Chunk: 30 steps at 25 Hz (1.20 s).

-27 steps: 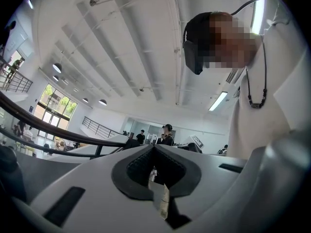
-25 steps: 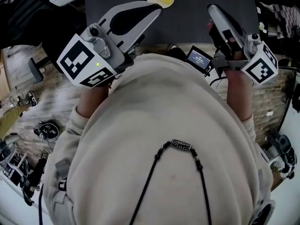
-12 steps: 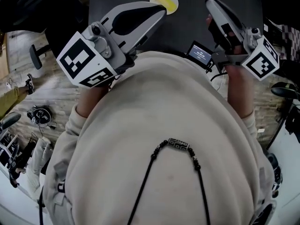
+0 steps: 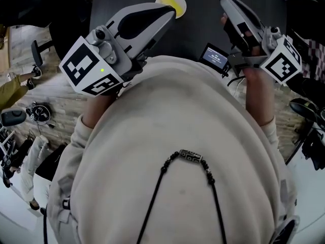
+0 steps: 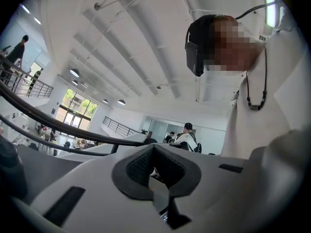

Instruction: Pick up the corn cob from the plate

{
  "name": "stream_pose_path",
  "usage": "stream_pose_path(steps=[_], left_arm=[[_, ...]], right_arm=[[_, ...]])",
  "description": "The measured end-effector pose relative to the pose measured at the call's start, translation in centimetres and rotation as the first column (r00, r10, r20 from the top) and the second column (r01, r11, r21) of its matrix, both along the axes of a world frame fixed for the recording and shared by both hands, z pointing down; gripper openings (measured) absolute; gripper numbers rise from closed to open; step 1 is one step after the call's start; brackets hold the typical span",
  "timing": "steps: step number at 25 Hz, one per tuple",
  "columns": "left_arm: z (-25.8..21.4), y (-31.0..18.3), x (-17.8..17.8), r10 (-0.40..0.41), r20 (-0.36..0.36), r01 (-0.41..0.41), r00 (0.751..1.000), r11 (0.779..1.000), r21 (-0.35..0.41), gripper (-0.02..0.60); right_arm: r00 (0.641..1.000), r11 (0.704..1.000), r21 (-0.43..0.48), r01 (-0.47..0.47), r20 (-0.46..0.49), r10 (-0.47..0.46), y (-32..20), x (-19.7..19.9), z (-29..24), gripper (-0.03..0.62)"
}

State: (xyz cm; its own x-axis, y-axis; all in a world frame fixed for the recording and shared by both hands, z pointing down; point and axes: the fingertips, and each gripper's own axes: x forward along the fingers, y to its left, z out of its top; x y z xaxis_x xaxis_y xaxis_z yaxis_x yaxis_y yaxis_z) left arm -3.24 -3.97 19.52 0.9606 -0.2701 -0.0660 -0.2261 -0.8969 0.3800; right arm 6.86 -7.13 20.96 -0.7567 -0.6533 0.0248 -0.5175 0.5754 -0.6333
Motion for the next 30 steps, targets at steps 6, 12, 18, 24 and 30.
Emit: stream_pose_path(steps=[6,12,18,24,30], left_arm=[[1.1,-0.9,3.3,-0.019,0.056,0.021,0.998,0.999,-0.036,0.0],[1.9,-1.3,4.9,0.002,0.125,0.005,0.992,0.998,-0.061,0.0],[2.1,-1.5,5.3,0.024,0.163,-0.013,0.986,0.998,-0.068,0.0],[2.4,-2.0,8.1,0.062,0.157,-0.054,0.986,0.997,-0.058,0.0],[1.2,-1.4,6.3,0.101,0.12,-0.098,0.988,0.995,-0.035,0.0]], right_arm=[[0.998,0.999,-0.027,0.023,0.054,-0.021,-1.1,3.3,1.8,0.015],[0.993,0.999,-0.048,0.002,0.121,0.004,-1.3,5.3,3.3,0.015],[0.989,0.998,-0.064,-0.014,0.146,0.023,-1.1,6.0,4.5,0.015],[0.988,0.997,-0.052,-0.058,0.139,0.065,-1.6,9.1,5.3,0.015],[0.992,0.994,-0.027,-0.102,0.079,0.103,-0.7,7.5,3.7,0.015]])
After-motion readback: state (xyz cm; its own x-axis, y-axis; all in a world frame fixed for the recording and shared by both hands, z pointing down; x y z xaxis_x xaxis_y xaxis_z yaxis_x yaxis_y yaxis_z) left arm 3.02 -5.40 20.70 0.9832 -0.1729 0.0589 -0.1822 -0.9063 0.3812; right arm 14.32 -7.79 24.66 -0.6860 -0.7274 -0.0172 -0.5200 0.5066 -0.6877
